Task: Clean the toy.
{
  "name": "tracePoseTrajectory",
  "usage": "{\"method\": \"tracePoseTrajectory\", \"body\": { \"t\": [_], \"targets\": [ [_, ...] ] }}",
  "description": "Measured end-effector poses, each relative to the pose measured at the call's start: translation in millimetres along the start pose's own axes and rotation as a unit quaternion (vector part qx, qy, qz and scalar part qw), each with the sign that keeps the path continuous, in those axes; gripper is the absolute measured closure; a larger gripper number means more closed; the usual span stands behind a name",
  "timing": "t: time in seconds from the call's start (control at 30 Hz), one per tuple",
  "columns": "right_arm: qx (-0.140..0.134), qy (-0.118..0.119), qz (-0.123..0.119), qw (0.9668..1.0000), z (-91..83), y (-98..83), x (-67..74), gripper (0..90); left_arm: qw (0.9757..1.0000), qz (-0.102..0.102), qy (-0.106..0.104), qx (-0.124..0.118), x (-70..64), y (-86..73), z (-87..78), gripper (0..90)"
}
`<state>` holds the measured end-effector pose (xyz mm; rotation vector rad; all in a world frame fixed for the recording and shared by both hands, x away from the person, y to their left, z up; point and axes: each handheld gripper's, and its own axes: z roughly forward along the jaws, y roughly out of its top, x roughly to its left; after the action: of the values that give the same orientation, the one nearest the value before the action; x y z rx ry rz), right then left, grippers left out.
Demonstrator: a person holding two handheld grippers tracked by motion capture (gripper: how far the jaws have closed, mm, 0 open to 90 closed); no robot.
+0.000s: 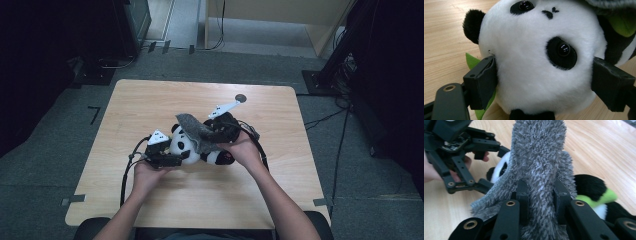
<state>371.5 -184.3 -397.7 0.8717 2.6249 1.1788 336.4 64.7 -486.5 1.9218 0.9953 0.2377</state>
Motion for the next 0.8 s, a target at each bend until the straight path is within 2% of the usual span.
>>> {"method": "tracePoseTrajectory", "body": {
  "t": [0.1,0.23,0.37,0.5,0.57,0.6,0.63,0.73,0.77,0.8],
  "targets": [
    [-0.001,-0.019,-0.006,0.9998,-2.1,-1.6,-4.7,72.6,1.0,0.004,0.002,0.0,-0.4,-0.2,0.0,14.8],
    [-0.002,-0.028,0.008,0.9996,-8.0,-6.0,-15.9,72.9,1.0,0.005,0.002,0.001,-0.3,-0.1,-0.1,14.9],
    [-0.003,-0.037,0.013,0.9992,-12.9,-8.1,-21.2,72.9,1.0,0.0,0.0,0.0,0.3,0.0,0.0,14.9],
    [-0.008,-0.049,0.029,0.9983,-22.0,-11.9,-28.7,72.9,1.0,-0.003,-0.003,0.0,0.9,-0.2,-0.3,14.9],
    [-0.017,-0.047,0.04,0.9979,-29.1,-13.6,-31.7,73.0,1.0,-0.005,-0.005,0.001,1.2,0.0,-0.8,14.8],
    [-0.031,-0.051,0.047,0.9971,-39.2,-14.2,-32.8,73.1,1.0,-0.006,-0.006,0.002,1.1,0.2,-1.2,14.8],
    [-0.031,-0.051,0.047,0.9971,-39.2,-14.2,-32.8,73.1,0.9999,-0.006,-0.007,0.003,1.0,0.5,-1.6,14.8],
    [-0.046,-0.06,0.044,0.9962,-54.3,-15.5,-33.7,73.1,0.9999,-0.008,-0.01,0.006,1.5,2.4,-1.8,14.6],
    [-0.046,-0.071,0.038,0.9956,-61.9,-17.5,-34.2,73.1,0.9998,-0.01,-0.012,0.008,2.0,3.1,-2.0,14.5],
    [-0.046,-0.071,0.038,0.9956,-61.9,-17.5,-34.2,73.1,0.9998,-0.012,-0.013,0.009,2.5,3.8,-1.9,14.5]
  ]
}}
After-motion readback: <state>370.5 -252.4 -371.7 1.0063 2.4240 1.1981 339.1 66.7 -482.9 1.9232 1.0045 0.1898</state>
